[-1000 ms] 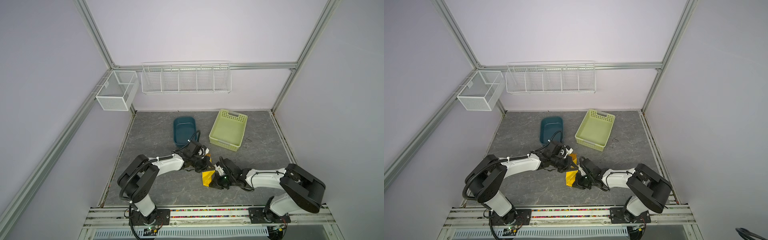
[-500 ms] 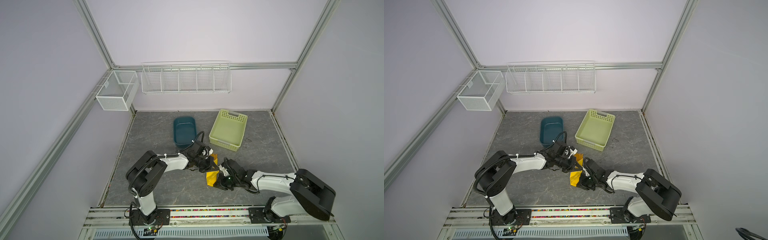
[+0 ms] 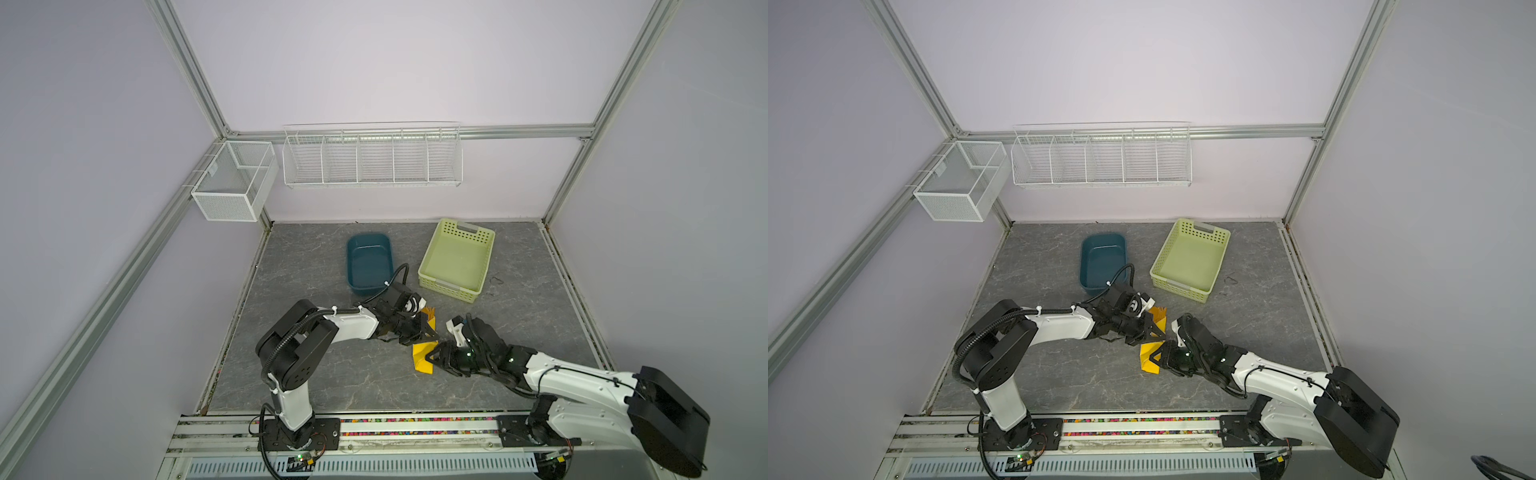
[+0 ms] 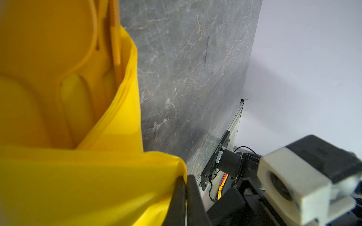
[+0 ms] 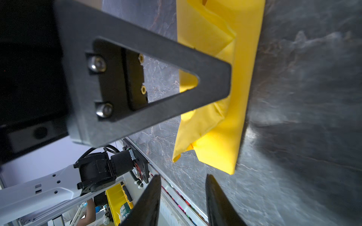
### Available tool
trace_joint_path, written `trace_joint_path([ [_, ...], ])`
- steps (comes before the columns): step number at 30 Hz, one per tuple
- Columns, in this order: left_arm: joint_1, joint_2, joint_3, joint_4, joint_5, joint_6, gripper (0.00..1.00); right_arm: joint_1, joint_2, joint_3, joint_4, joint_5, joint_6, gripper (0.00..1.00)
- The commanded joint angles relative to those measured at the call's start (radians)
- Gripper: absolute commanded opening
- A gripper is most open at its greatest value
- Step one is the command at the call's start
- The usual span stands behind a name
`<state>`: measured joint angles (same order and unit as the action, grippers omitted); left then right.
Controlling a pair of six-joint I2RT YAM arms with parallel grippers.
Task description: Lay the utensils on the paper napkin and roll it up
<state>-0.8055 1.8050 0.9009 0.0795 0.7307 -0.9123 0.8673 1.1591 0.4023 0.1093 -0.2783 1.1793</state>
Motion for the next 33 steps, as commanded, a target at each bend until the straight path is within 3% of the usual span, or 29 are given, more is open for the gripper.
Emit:
trace_joint_path([
  [1, -0.004, 0.020, -0.004, 0.042, -0.007, -0.025, 0.00, -0.002, 0.061, 0.023, 0.083, -0.011, 0.044, 0.41],
  [6, -0.004, 0.019, -0.012, 0.048, -0.007, -0.028, 0.00, -0.002, 0.155, 0.059, 0.129, -0.035, 0.044, 0.37],
  [9, -0.004, 0.017, -0.015, 0.048, -0.010, -0.027, 0.00, -0.002, 0.184, 0.076, 0.130, -0.042, 0.036, 0.29],
  [18, -0.004, 0.017, -0.023, 0.048, -0.017, -0.023, 0.00, -0.002, 0.108, 0.047, -0.061, 0.015, 0.000, 0.07],
  [33, -0.004, 0.008, 0.014, -0.028, -0.046, 0.017, 0.00, 0.001, 0.121, -0.047, -0.124, 0.062, -0.019, 0.06],
])
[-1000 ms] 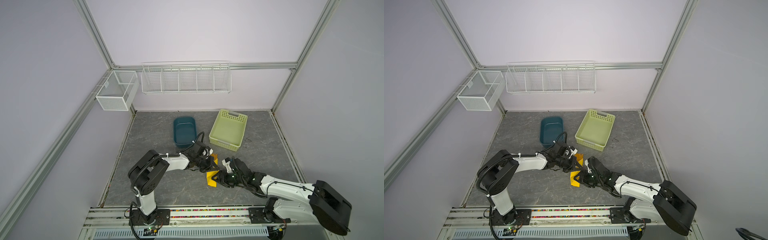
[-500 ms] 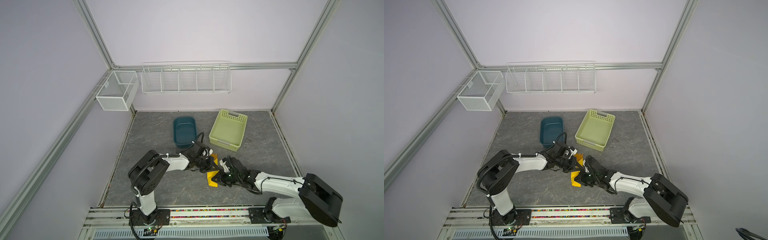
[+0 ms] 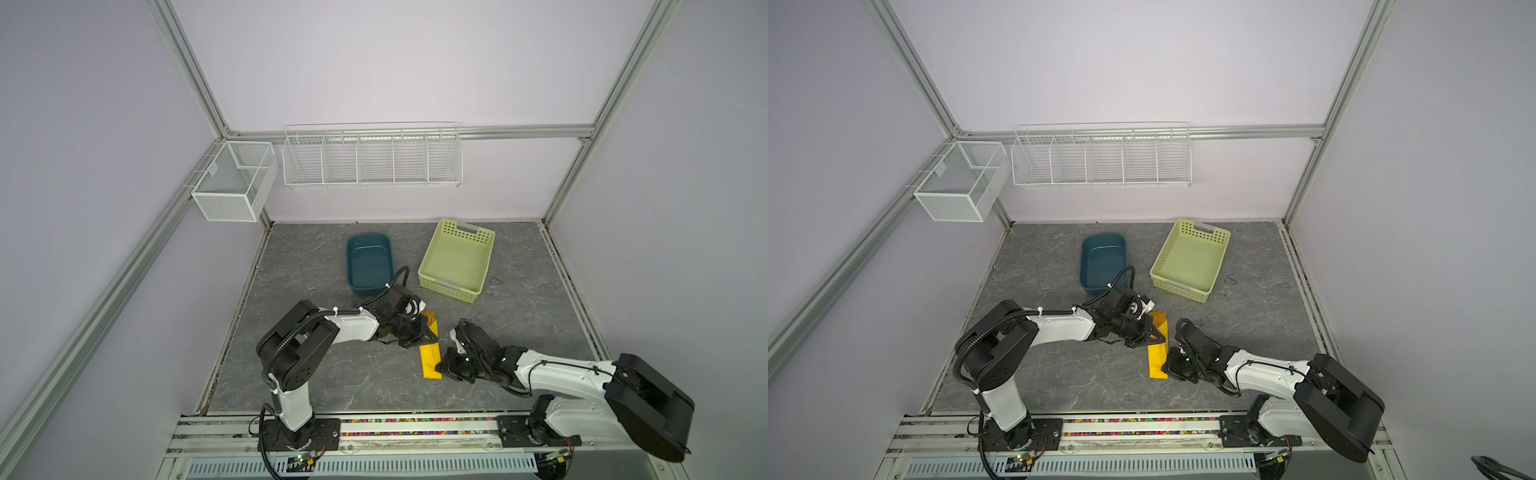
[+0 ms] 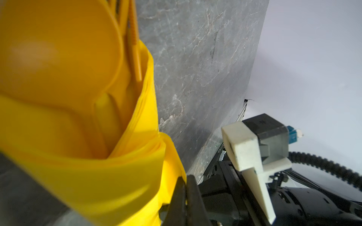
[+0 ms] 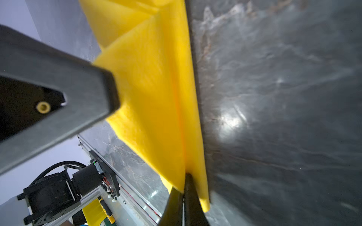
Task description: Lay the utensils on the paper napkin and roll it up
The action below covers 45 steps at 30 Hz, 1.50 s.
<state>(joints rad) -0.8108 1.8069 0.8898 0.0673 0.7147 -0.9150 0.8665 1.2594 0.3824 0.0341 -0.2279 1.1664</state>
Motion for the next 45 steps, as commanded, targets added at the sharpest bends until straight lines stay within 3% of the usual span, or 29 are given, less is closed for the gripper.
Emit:
trace_joint_path([
  [1, 0.001, 0.002, 0.028, -0.025, -0.032, 0.023, 0.00, 0.002, 0.024, -0.028, -0.048, 0.009, -0.008, 0.06],
  [3, 0.001, -0.001, 0.042, -0.042, -0.035, 0.032, 0.00, 0.004, 0.031, -0.027, -0.048, 0.003, -0.012, 0.06],
  [6, 0.004, -0.004, 0.081, -0.095, -0.042, 0.067, 0.09, 0.005, 0.034, -0.022, -0.048, -0.002, -0.021, 0.06],
  [14, 0.028, 0.032, 0.332, -0.448, -0.156, 0.301, 0.23, 0.010, 0.045, 0.004, -0.075, -0.013, -0.063, 0.06],
  [20, 0.026, 0.148, 0.538, -0.671, -0.170, 0.449, 0.16, 0.014, 0.057, 0.010, -0.081, -0.022, -0.086, 0.06],
  [27, -0.011, 0.246, 0.629, -0.776, -0.169, 0.524, 0.06, 0.015, 0.054, 0.010, -0.093, -0.031, -0.102, 0.06],
  [39, -0.026, 0.296, 0.609, -0.820, -0.382, 0.533, 0.01, 0.015, 0.025, 0.013, -0.135, -0.023, -0.109, 0.06],
  [45, -0.026, 0.310, 0.580, -0.809, -0.408, 0.540, 0.00, 0.014, 0.028, 0.026, -0.147, -0.028, -0.116, 0.06],
])
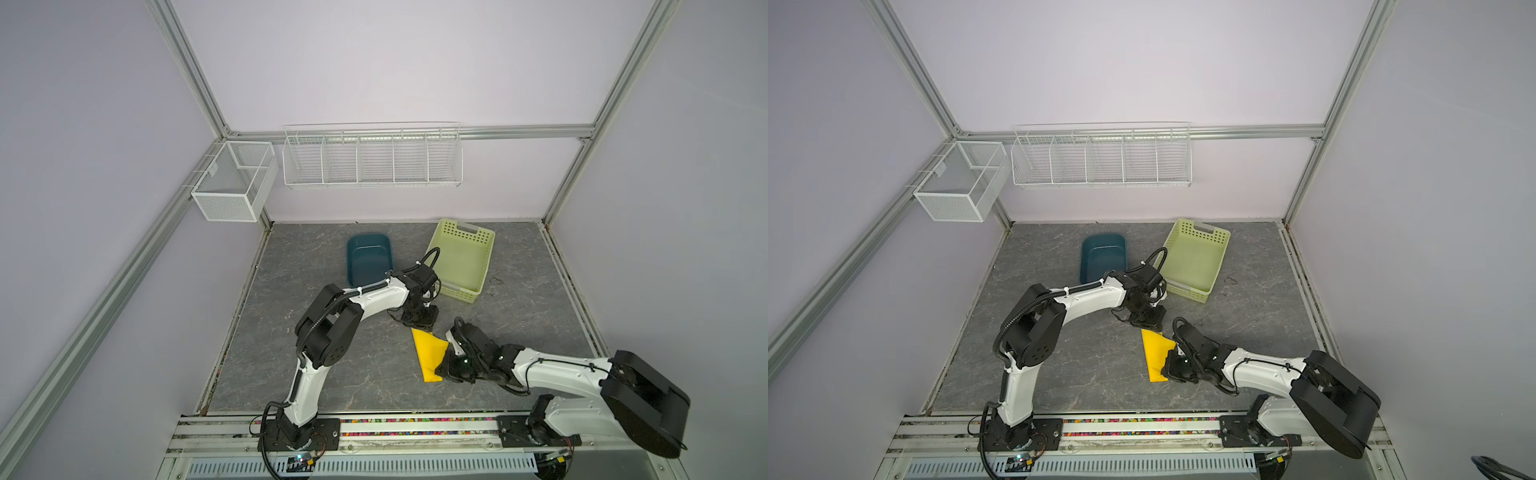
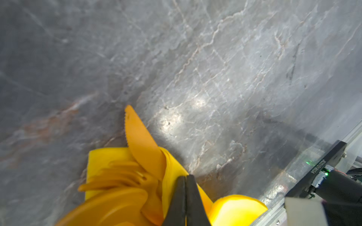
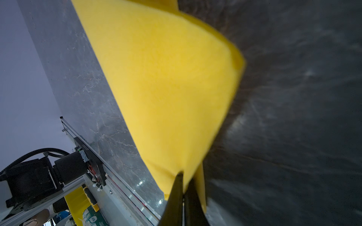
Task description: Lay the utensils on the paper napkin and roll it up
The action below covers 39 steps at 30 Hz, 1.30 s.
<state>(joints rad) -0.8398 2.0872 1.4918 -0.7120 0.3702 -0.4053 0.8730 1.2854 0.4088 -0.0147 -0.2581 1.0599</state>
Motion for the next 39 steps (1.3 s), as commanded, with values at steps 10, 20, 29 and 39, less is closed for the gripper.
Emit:
trace_joint_path([
  [10, 0.005, 0.044, -0.070, -0.002, -0.079, 0.031, 0.00, 0.021, -0.068, 0.051, -0.209, 0.030, -0.008, 0.06],
  [20, 0.005, 0.039, -0.105, 0.029, -0.080, 0.022, 0.00, 0.041, -0.088, 0.025, -0.228, 0.055, 0.029, 0.06],
  [29, 0.006, 0.035, -0.107, 0.029, -0.082, 0.023, 0.00, 0.047, -0.015, 0.021, -0.248, 0.083, 0.007, 0.06],
  [39, 0.005, -0.025, -0.047, 0.005, -0.083, 0.025, 0.01, 0.056, 0.034, 0.025, -0.230, 0.084, 0.001, 0.06],
])
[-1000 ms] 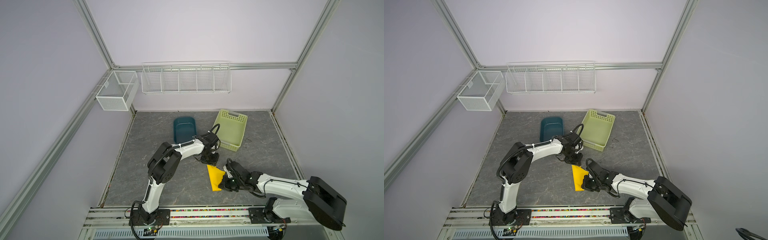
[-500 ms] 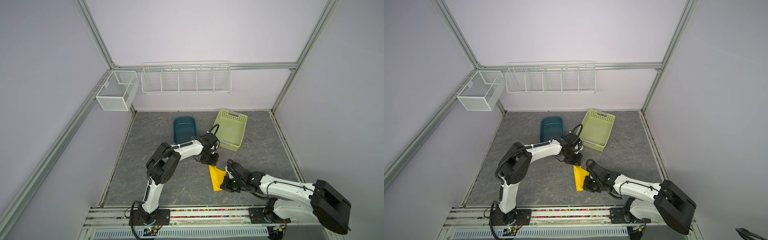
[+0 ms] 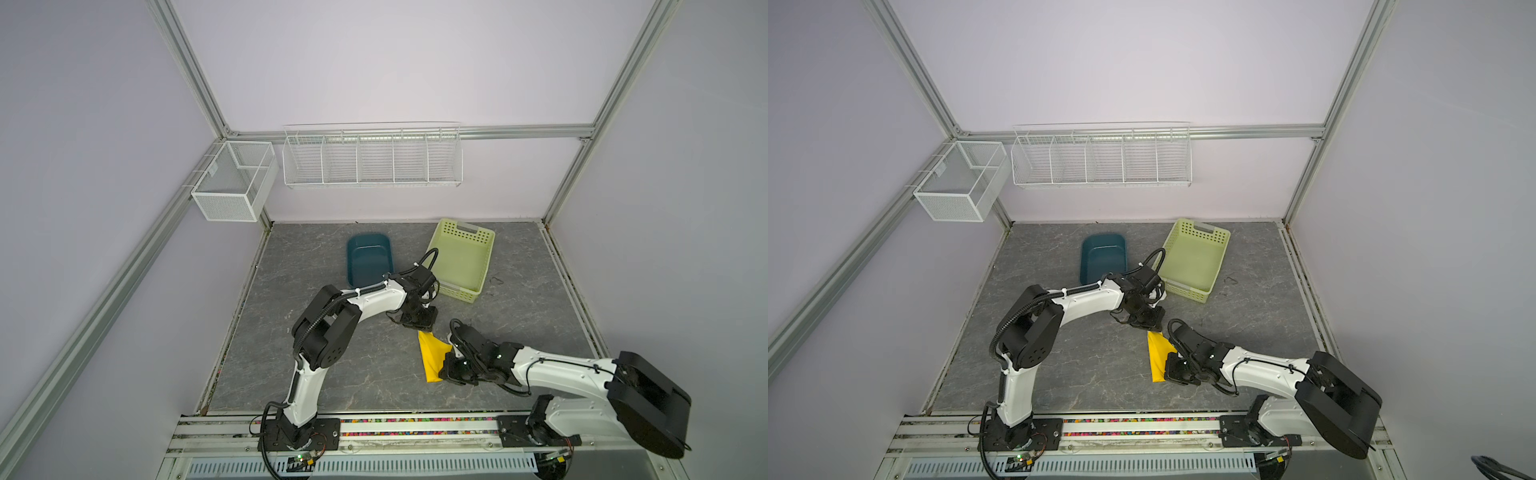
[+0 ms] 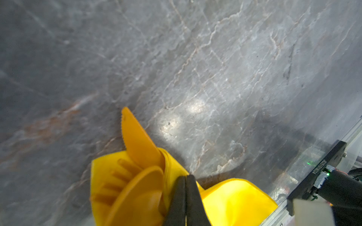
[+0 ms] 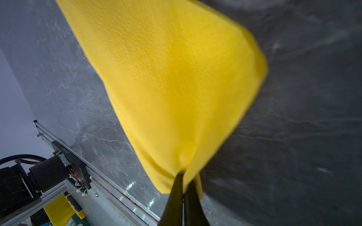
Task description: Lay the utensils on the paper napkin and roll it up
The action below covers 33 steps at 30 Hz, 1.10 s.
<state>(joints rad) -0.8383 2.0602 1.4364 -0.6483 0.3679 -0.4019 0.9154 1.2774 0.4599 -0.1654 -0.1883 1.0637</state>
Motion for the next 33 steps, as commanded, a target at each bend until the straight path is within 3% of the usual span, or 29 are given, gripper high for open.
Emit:
trace_joint_path([
  [1, 0.005, -0.018, 0.022, -0.064, -0.078, 0.020, 0.02, 0.013, 0.045, -0.023, -0.077, 0.013, -0.004, 0.06],
  [9, 0.000, -0.159, 0.050, -0.089, -0.032, -0.013, 0.08, 0.015, 0.057, -0.018, -0.037, -0.009, 0.001, 0.06],
  [18, -0.032, -0.257, -0.165, -0.010, -0.019, -0.088, 0.07, 0.015, 0.082, 0.000, -0.030, -0.018, -0.011, 0.06],
  [23, -0.040, -0.262, -0.266, 0.067, -0.003, -0.122, 0.07, 0.015, 0.096, 0.005, -0.023, -0.024, -0.013, 0.06],
  [33, -0.041, -0.202, -0.312, 0.137, -0.018, -0.135, 0.06, 0.014, 0.090, 0.009, -0.034, -0.027, -0.016, 0.06],
])
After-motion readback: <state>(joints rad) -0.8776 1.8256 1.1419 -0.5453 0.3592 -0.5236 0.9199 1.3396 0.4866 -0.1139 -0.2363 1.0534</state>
